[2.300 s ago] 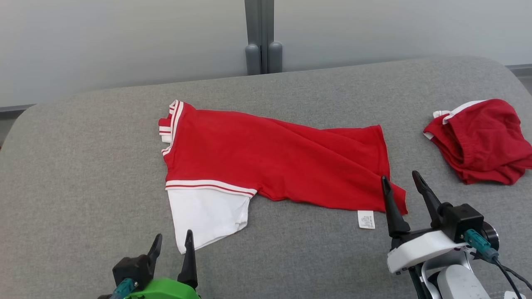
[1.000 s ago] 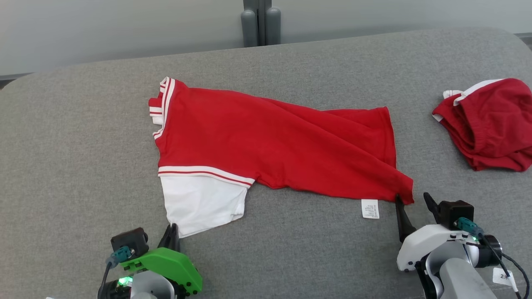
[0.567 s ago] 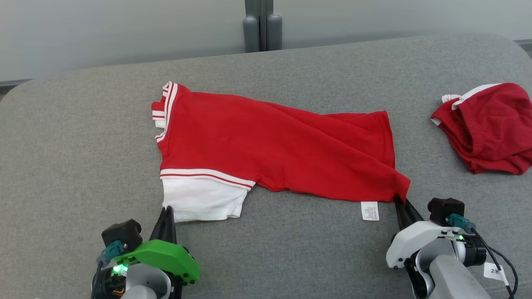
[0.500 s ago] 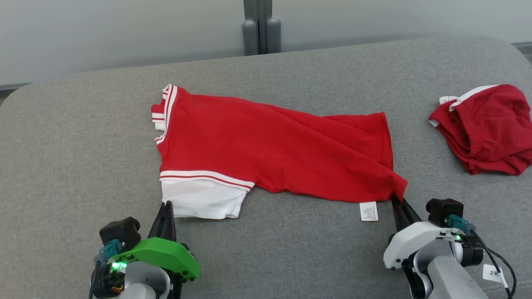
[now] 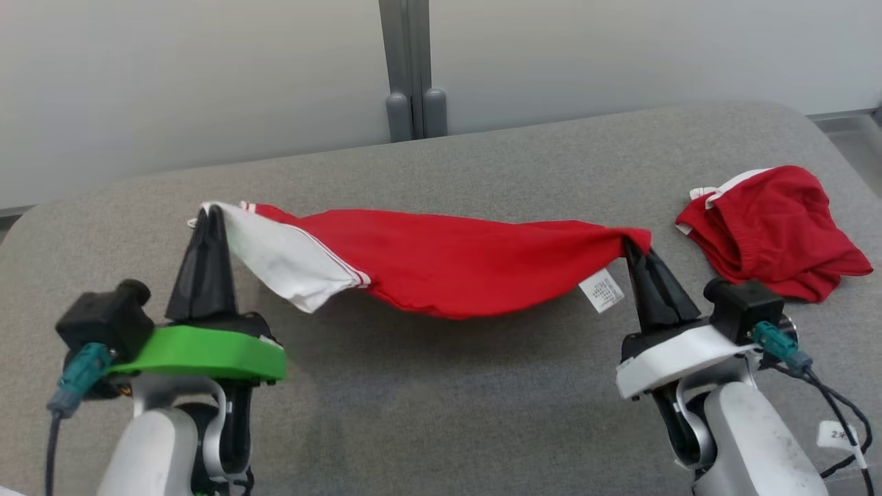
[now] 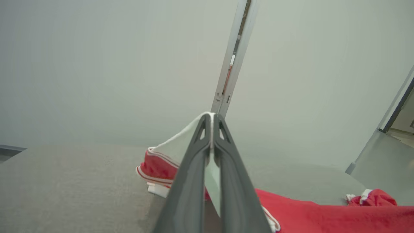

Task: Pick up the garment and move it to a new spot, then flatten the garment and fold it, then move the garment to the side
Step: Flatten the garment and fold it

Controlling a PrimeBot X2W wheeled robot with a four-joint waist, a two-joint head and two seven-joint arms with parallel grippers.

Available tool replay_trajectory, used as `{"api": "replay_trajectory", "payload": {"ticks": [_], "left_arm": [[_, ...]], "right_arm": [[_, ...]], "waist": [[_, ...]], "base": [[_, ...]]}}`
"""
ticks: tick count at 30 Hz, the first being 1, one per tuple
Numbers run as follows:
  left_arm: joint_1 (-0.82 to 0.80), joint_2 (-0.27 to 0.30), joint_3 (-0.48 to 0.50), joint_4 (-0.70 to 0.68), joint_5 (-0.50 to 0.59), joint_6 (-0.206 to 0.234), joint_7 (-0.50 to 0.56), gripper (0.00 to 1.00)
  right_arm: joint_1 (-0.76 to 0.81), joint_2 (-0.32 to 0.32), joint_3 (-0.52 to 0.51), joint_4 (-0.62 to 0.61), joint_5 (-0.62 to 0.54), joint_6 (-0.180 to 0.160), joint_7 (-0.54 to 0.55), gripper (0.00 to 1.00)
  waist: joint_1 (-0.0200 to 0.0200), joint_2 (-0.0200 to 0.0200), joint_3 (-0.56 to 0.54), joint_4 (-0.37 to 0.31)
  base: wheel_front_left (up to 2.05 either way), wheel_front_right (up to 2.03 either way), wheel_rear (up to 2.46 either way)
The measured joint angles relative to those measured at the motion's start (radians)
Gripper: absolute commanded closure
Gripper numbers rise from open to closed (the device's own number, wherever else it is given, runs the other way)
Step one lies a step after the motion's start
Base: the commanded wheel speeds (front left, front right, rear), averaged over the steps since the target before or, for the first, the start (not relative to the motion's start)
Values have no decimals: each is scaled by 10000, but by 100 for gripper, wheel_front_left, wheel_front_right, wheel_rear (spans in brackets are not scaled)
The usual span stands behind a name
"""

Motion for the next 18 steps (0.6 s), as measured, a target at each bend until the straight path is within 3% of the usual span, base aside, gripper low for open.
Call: {"api": "replay_trajectory", "payload": {"ticks": [11, 18], "left_arm": [[-1765, 1049, 382, -3682, 725, 182, 917, 100], [-3425, 1547, 117, -5020, 1195, 0, 2061, 100]], "right_arm": [[311, -441, -761, -5829, -612, 0, 1701, 100], [320, -654, -1239, -8077, -930, 0, 2736, 100]], "waist": [[0, 0, -368, -183], [0, 0, -198, -259]], "base": [[0, 0, 0], [0, 0, 0]]}}
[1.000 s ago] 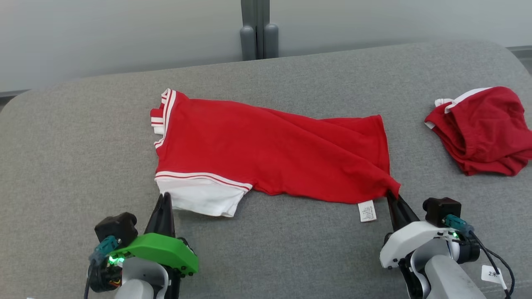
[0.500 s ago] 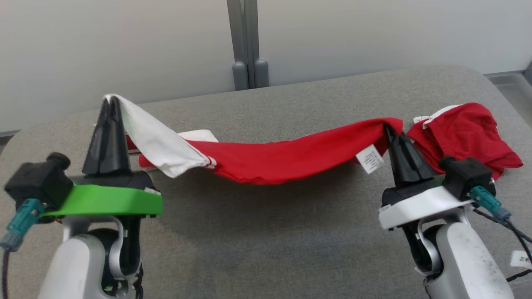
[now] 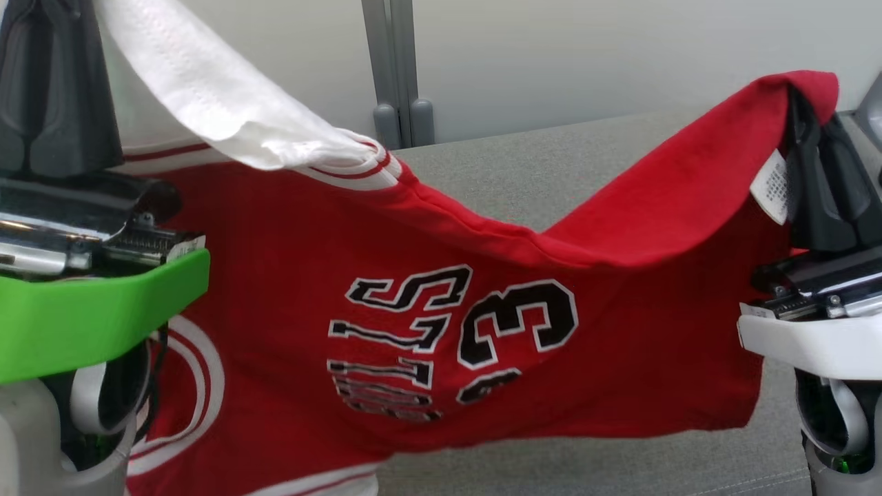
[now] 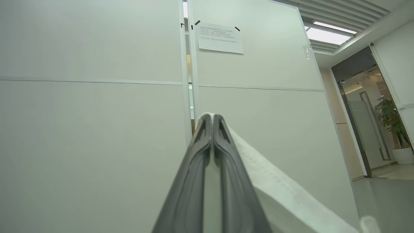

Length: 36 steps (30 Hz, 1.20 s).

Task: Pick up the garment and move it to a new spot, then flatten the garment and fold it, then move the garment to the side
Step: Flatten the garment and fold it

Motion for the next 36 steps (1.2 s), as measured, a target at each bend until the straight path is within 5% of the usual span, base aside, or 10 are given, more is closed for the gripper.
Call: {"api": "replay_trajectory", "payload": {"ticks": [5, 11, 20, 29, 36], "left_arm": [[-938, 167, -299, 278, 65, -205, 690, 100], [-2519, 445, -577, 2050, 416, -669, 922, 100], [-7572, 203, -982, 7329, 1647, -1149, -226, 100], [-9949, -1369, -1517, 11369, 1894, -1147, -2646, 100], [-9040, -2067, -1427, 12822, 1221, -1325, -3896, 100]], "right_arm": [[-199, -12, -96, -23, 184, 0, 504, 100], [-1875, 148, 130, 1616, 826, -2, 744, 100], [-8031, -21, 577, 6957, -523, -2, -378, 100], [-11721, 418, -895, 11693, -2821, 0, -2102, 100], [-11700, 560, -2038, 13793, -3954, 2, -2876, 100]], "waist": [[0, 0, 338, -73], [0, 0, 1136, -127], [1, 0, 2720, -149], [1, 0, 4189, 223], [2, 0, 5332, 855]], "base": [[0, 0, 0], [0, 0, 0], [0, 0, 0], [0, 0, 0], [0, 0, 0]]}}
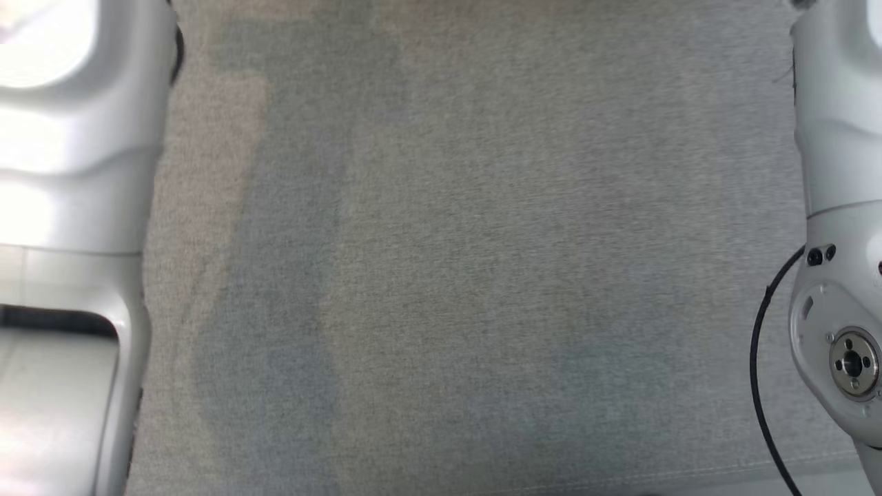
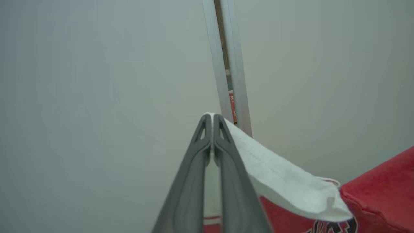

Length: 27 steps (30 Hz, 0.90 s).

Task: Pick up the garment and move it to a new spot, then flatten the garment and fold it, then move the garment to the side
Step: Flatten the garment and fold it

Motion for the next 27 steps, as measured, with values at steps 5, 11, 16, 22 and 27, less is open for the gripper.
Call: {"api": "replay_trajectory", "payload": {"ticks": [5, 11, 16, 22, 27], "left_arm": [[1144, -178, 307, 188, -575, -213, -134, 100], [2738, -94, 905, -1007, -779, -395, -176, 100], [4429, 127, 1498, -2418, -924, -487, -178, 100], [7101, 320, 2326, -4481, -1051, -502, -178, 100], [9494, 86, 2602, -5618, -1057, -585, -178, 100]], "right_arm": [[608, 61, -433, 663, -35, 0, -104, 100], [1405, 96, 222, 67, 1248, -2, -119, 100], [2297, 105, 1012, -662, 2604, -2, -127, 100], [3779, 104, 1770, -1697, 3710, -2, -127, 100], [5366, 107, 2025, -2468, 4500, -2, -127, 100]], "waist": [[1, 0, 764, 373], [0, 0, 1317, 598], [-1, 0, 1212, 508], [-1, 0, 704, 263], [-1, 0, 106, 174]], "base": [[0, 0, 0], [0, 0, 0], [0, 0, 0], [0, 0, 0], [0, 0, 0]]}}
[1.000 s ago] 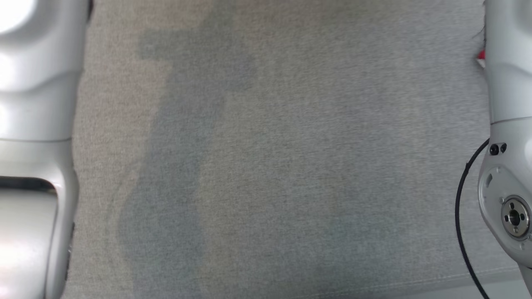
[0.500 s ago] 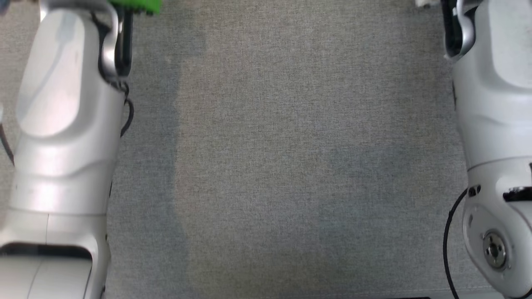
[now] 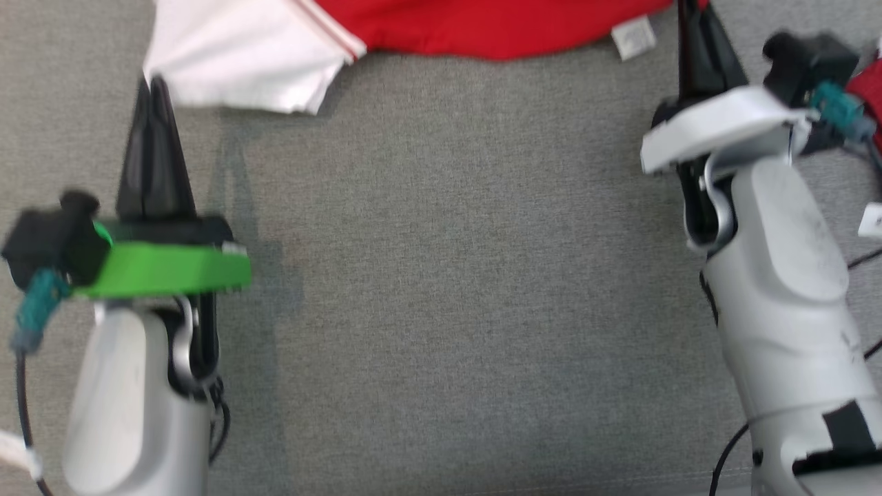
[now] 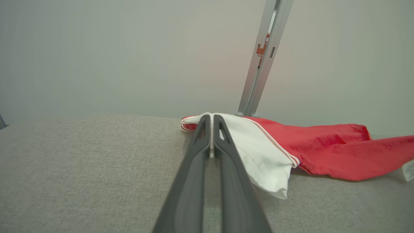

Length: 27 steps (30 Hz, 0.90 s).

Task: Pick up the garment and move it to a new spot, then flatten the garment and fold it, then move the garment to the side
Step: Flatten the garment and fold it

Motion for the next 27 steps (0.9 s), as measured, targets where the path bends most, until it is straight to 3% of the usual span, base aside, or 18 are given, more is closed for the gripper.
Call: {"api": "replay_trajectory", "payload": {"ticks": [7, 19, 27], "left_arm": [[2971, -249, 144, -951, -142, -25, -2, 100], [6568, -566, -336, -2378, -700, 646, 123, 100], [8335, -370, -416, -3277, -744, 984, 802, 100]], "right_arm": [[2212, 0, 337, -794, 886, 0, 0, 100], [5690, 0, 508, -1829, 1636, 0, 0, 100], [7353, 4, 663, -2587, 2021, 0, 0, 100]], "waist": [[-1, 0, -1098, -50], [-1, 0, -3143, -19], [-2, 0, -4345, 1]], "base": [[0, 0, 0], [0, 0, 0], [0, 0, 0]]}}
